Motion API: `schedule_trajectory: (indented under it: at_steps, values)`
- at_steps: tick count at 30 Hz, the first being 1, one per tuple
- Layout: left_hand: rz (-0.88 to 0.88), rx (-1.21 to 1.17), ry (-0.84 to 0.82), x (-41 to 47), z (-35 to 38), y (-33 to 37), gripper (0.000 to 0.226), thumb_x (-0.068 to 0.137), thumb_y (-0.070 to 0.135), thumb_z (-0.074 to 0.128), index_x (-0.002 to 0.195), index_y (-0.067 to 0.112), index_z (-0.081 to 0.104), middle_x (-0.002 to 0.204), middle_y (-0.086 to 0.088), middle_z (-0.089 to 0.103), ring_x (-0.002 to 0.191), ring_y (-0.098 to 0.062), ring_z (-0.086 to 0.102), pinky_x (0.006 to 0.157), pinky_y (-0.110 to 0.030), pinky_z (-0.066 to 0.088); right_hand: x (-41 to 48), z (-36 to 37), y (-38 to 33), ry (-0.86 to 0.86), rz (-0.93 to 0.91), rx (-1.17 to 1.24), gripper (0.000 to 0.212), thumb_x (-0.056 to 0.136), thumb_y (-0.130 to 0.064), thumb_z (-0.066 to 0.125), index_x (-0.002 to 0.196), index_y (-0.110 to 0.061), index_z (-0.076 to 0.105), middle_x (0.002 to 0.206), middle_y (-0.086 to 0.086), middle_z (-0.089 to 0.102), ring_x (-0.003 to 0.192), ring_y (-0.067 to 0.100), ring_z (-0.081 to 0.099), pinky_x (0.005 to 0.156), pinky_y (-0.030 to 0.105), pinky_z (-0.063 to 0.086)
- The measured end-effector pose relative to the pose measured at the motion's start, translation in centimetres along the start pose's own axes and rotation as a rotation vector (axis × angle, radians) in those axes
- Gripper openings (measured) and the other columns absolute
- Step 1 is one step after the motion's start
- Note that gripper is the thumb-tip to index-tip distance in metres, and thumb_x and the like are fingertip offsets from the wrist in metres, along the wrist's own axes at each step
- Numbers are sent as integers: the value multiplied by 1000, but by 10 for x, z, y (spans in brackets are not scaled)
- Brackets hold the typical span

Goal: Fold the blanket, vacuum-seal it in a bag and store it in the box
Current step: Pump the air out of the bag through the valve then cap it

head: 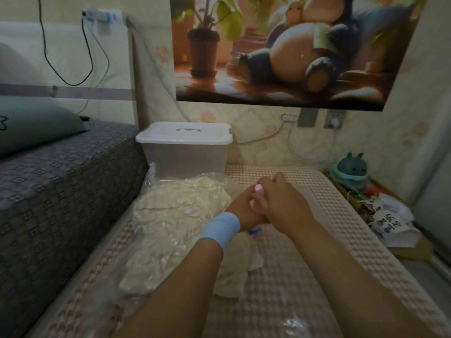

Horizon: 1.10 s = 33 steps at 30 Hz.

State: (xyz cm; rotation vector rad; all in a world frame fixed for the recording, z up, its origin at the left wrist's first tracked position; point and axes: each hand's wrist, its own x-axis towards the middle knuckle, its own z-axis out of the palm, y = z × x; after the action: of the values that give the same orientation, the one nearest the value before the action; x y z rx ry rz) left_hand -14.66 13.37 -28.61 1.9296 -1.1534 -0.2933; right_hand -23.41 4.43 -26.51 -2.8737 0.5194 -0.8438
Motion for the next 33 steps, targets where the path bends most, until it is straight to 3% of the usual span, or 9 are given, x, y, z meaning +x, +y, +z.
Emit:
schedule_trajectory:
  at_steps: [3, 7, 12, 16, 19, 24, 27, 30, 33]
  values:
    - [-41, 44, 134, 7, 15, 2, 27, 87, 8, 59, 113, 3, 59, 111, -12, 64, 103, -21, 60, 88, -31, 49, 2, 5, 5, 16, -17, 33, 27, 99, -38, 47, 112, -18, 58, 103, 9, 57, 91, 32, 58, 67, 37, 39]
    - [-130, -84, 242, 7, 23, -16, 20, 81, 18, 67, 101, 18, 63, 99, -4, 69, 95, -22, 64, 87, -37, 51, 7, -12, -4, 210, -86, 43, 30, 97, -35, 46, 101, -16, 68, 92, 11, 69, 83, 34, 64, 67, 38, 44]
    - [-135, -220, 267, 8, 27, -22, 44, 73, 24, 81, 113, 30, 63, 100, 10, 66, 94, -13, 63, 90, -32, 51, 22, -73, -17, 496, -186, 87, 28, 96, -28, 45, 95, -12, 69, 77, 4, 64, 67, 24, 59, 56, 30, 38]
    - [-141, -161, 239, 8, 30, -21, 49, 72, 25, 81, 117, 28, 62, 100, 10, 66, 93, -11, 62, 88, -29, 51, 21, -83, -21, 670, -241, 110, 34, 96, -23, 43, 110, -10, 71, 87, 8, 66, 75, 21, 59, 60, 31, 46]
    - [-164, -159, 223, 8, 29, -18, 38, 72, 27, 79, 108, 28, 64, 96, 7, 67, 92, -15, 63, 86, -32, 52, 19, -55, -19, 555, -180, 122, 39, 92, -28, 38, 104, -11, 72, 87, 7, 57, 76, 21, 52, 59, 28, 33]
    - [-231, -136, 196, 6, 27, -13, 15, 82, 22, 53, 94, 18, 61, 91, -6, 68, 84, -25, 64, 70, -30, 54, 0, 11, 4, -30, 5, 19, 30, 100, -36, 37, 111, -21, 61, 108, 7, 58, 96, 31, 59, 69, 34, 39]
    - [-214, -212, 235, 3, 27, -10, 14, 81, 31, 61, 94, 27, 62, 88, 2, 68, 78, -16, 61, 60, -21, 51, 7, -9, 0, 125, -93, 73, 39, 97, -39, 35, 107, -21, 67, 99, 5, 68, 89, 30, 64, 74, 39, 49]
    - [-186, -251, 225, 1, 25, -14, 42, 59, 47, 71, 99, 41, 61, 97, 8, 70, 89, -13, 65, 84, -36, 55, 17, -46, -12, 352, -198, 118, 44, 94, -39, 34, 97, -16, 70, 83, 5, 67, 73, 28, 61, 62, 37, 46]
    - [-204, -267, 218, -1, 24, -13, 50, 69, 31, 79, 115, 38, 59, 106, 9, 67, 100, -15, 63, 94, -38, 51, 19, -79, -21, 499, -268, 143, 38, 97, -33, 38, 99, -13, 70, 79, 3, 66, 67, 20, 58, 58, 34, 49]
